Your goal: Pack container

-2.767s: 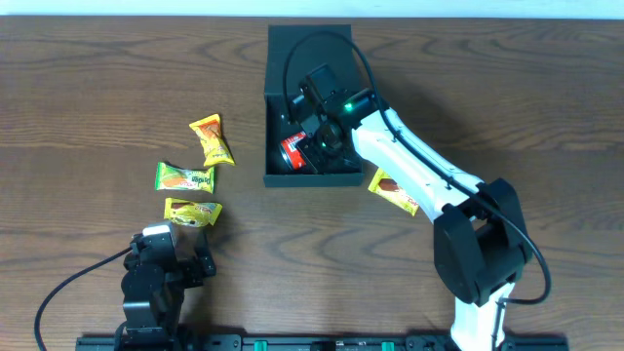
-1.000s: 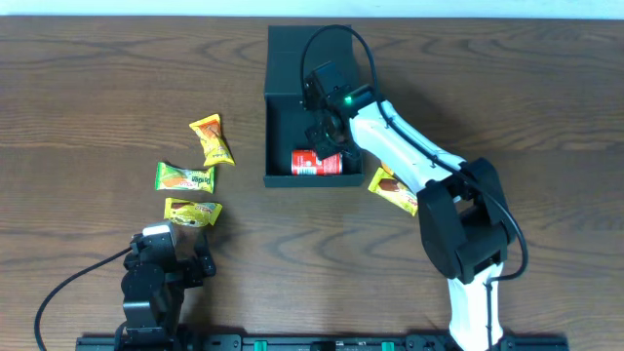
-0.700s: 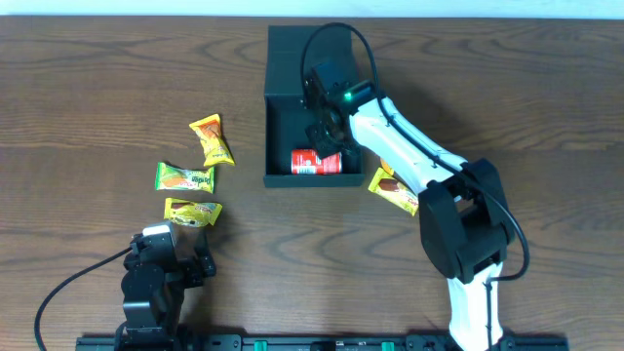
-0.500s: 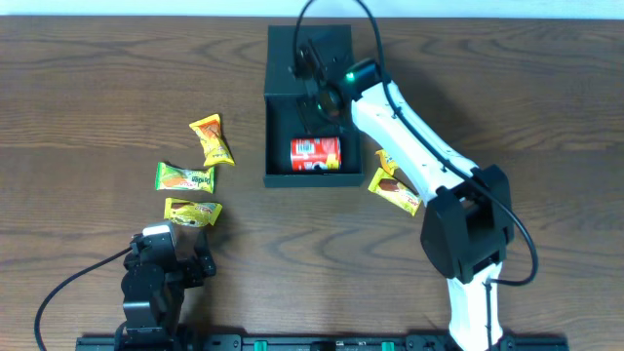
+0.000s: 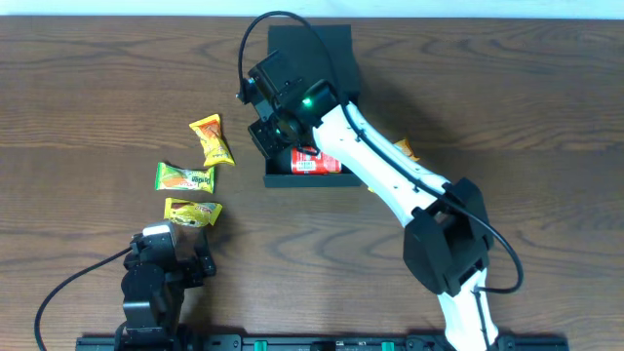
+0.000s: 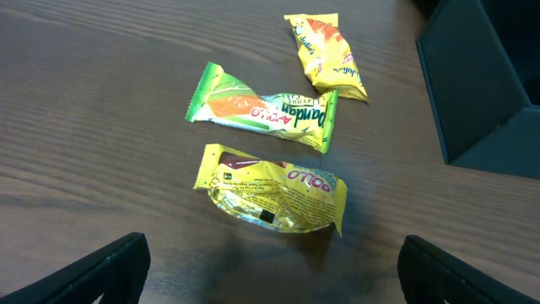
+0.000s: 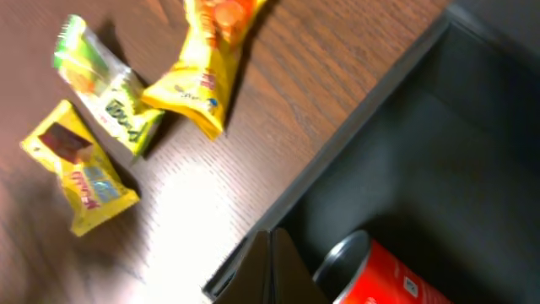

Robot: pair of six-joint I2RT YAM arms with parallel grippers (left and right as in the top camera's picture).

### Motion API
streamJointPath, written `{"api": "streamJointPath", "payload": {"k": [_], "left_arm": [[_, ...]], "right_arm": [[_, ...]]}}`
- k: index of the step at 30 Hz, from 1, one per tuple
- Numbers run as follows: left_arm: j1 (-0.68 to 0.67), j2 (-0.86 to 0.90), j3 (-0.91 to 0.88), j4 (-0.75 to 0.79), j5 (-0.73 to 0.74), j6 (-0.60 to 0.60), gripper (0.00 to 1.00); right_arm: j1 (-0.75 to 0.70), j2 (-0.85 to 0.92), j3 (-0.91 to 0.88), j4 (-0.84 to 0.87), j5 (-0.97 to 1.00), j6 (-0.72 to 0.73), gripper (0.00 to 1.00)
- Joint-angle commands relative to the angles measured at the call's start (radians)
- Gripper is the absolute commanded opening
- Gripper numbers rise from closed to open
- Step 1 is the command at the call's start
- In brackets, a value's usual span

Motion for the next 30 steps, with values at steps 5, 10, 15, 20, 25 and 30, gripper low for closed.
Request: {"api": "streamJointPath", "payload": {"k": [5,10,15,20,25,30], "left_arm": [[-0.003,-0.005,-0.006,-0.004,-0.008,0.004,0.95],[-0.003,-0.005,-0.006,-0.004,-0.008,0.004,0.95],[-0.003,-0.005,-0.006,-0.004,-0.008,0.004,0.95],[-0.003,-0.005,-0.006,-0.004,-0.008,0.004,0.95],[-0.003,-0.005,-0.006,-0.004,-0.008,0.004,0.95],[-0.003,-0.005,-0.006,-0.004,-0.008,0.004,0.95]], "right_arm": [[-0.005,0.068,-0.013,-0.040,0.031,0.050,0.01],[-0.004,0.106,-0.013,-0.093,0.053,0.192,0.01],[0.002,0.148,-0.013,-0.103,0.055,0.216,0.01],[-0.011,0.185,-0.013,-0.139,0.057,0.337,0.01],[-0.021,0.194,-0.013,-0.166,0.093,0.389,0.01],[-0.029,0.194,-0.013,-0.209,0.117,0.446,0.01]]}}
